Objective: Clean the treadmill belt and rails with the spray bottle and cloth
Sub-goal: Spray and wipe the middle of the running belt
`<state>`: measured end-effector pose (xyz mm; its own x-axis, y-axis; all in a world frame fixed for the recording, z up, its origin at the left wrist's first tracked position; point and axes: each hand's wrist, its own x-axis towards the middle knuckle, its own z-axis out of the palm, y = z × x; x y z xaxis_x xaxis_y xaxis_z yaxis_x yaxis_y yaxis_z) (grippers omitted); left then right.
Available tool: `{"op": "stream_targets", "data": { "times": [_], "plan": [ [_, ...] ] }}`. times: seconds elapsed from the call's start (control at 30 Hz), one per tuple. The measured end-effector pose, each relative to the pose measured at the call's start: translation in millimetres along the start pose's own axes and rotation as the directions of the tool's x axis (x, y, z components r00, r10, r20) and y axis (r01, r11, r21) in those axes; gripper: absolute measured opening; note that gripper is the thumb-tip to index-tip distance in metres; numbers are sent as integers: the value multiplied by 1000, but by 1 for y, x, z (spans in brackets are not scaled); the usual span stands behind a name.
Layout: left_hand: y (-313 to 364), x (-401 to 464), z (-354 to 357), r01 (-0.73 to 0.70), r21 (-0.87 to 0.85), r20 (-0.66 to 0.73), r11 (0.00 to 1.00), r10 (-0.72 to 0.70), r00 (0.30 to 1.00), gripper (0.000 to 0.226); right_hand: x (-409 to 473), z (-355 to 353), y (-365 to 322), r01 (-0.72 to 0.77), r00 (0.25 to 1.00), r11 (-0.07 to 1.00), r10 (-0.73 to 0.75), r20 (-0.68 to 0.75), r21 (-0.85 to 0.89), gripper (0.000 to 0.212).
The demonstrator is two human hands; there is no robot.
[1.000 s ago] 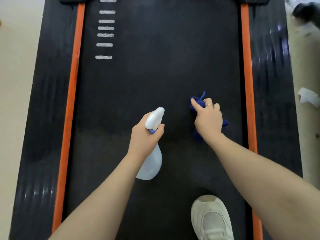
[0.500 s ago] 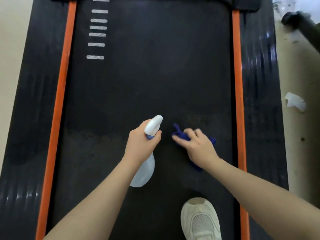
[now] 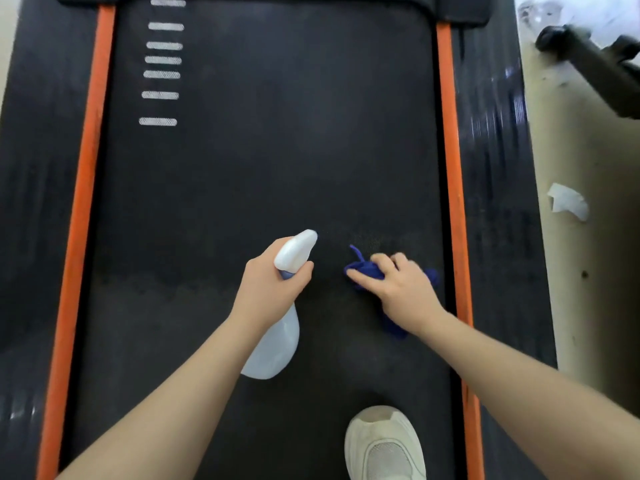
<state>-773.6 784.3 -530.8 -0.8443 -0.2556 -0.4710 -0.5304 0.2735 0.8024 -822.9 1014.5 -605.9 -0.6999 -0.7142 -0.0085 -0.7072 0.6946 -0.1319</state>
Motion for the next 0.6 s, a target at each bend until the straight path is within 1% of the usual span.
{"op": "stream_targets", "data": {
  "times": [0.03,0.07,0.1,0.13,0.17,0.2,0.27,0.33,0.4,0.43,0.47,0.53,0.57,0.6],
  "plan": [
    [2,0,2,-17,-7,2,1000,17,1000,34,13,-3,12,-57,998,998,57,-21,-26,55],
    [3,0,5,-38,-11,9,999,39,999,35,29,-6,23,-186,982,982,184,-47,-30,55],
    [4,0,8,-58,-12,13,998,59,998,36,46,-9,30,-337,940,942,335,-61,-17,55],
    [5,-1,11,-71,-8,14,997,71,997,37,57,-11,32,-451,891,892,451,-50,-8,56],
    [7,0,13,-71,-4,15,997,71,997,37,61,-10,28,-503,863,864,502,-44,-11,56],
    [9,0,14,-58,-1,20,998,58,998,36,56,-8,21,-505,862,862,503,-63,-31,55],
    [13,4,14,-32,7,30,999,32,999,35,30,-4,7,-412,908,910,405,-109,-52,57],
    [14,8,15,-25,21,44,999,24,999,35,-1,2,0,-277,959,958,270,-86,-78,61],
    [13,10,18,-27,31,47,999,26,999,36,-12,-1,6,-194,980,973,187,-64,-129,60],
    [13,11,19,-30,37,46,999,29,999,37,-7,-2,15,-200,978,966,188,-85,-162,58],
    [14,12,21,-33,44,49,998,31,998,37,2,-3,25,-256,965,947,237,-116,-196,56],
    [14,13,23,-38,52,48,998,35,998,36,28,-9,43,-431,900,876,402,-166,-217,56],
    [14,13,24,-39,57,47,998,37,998,36,35,-11,49,-494,868,845,465,-173,-206,58],
    [14,12,25,-37,61,48,997,34,998,36,36,-12,50,-519,854,831,491,-176,-201,60]
  ]
}}
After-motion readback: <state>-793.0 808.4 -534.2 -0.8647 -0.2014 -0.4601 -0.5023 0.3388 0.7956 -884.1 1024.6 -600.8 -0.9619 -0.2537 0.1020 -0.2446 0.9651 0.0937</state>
